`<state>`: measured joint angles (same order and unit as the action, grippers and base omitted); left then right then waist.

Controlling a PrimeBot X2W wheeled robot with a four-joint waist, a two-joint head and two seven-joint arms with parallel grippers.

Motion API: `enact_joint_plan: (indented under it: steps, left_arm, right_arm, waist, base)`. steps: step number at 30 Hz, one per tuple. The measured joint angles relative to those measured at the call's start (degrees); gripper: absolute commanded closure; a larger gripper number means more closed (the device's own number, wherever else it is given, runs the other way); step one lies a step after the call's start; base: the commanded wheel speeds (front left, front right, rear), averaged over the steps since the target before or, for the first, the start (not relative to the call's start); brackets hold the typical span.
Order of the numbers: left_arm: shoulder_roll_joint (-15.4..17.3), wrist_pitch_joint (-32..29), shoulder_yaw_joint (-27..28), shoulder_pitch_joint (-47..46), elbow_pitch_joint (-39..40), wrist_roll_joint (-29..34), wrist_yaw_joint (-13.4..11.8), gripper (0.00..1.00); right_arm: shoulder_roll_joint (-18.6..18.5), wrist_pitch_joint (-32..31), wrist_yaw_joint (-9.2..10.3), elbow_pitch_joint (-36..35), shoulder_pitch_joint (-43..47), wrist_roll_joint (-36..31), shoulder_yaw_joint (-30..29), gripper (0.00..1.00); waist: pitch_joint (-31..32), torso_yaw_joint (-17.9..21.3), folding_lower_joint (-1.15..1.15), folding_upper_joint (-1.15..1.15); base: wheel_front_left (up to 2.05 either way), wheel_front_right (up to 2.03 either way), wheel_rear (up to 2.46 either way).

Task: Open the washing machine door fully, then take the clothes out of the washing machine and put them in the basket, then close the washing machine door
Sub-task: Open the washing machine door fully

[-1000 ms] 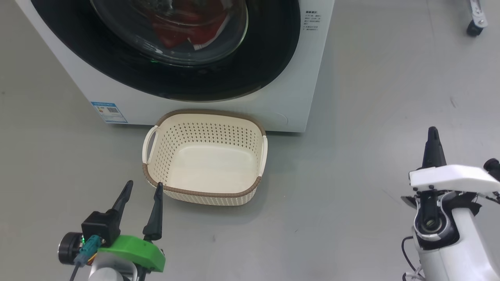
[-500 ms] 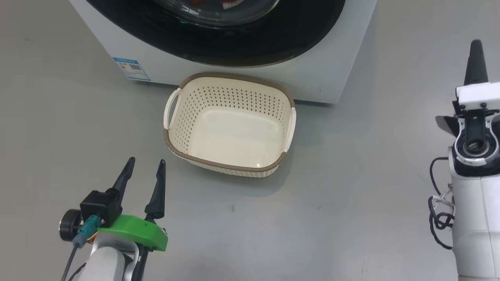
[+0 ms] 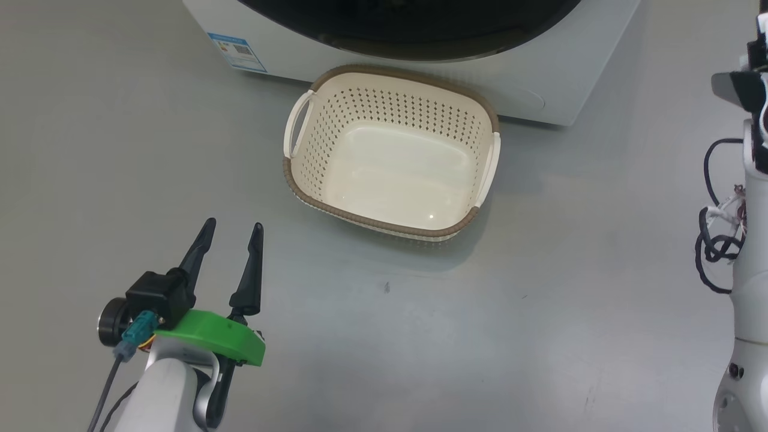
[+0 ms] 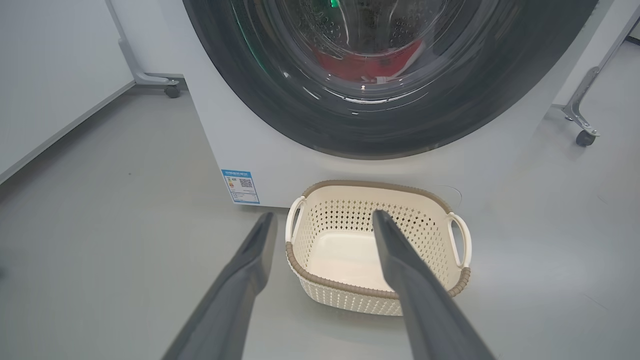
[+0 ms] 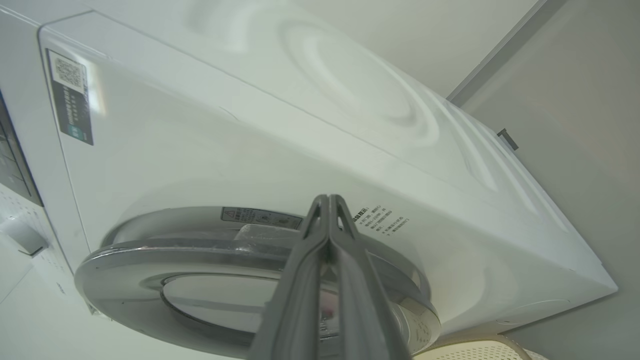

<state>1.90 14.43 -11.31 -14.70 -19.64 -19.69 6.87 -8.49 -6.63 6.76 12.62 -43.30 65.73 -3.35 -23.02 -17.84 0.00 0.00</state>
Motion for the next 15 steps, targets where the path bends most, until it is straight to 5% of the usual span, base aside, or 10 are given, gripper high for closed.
enact_joint_plan:
  steps: [15]
  left_arm:
    - [-0.33,0.01,-2.46,-2.97,-0.1,-3.46,0.05,0.0]
  right_arm:
    - [1.1,-7.21,0.48,6.44,-11.55,8.46,-3.89,1.0]
  waist:
    - [-4.39,-4.57,0.0,0.0]
  base:
    - [0.0,0.0,0.0]
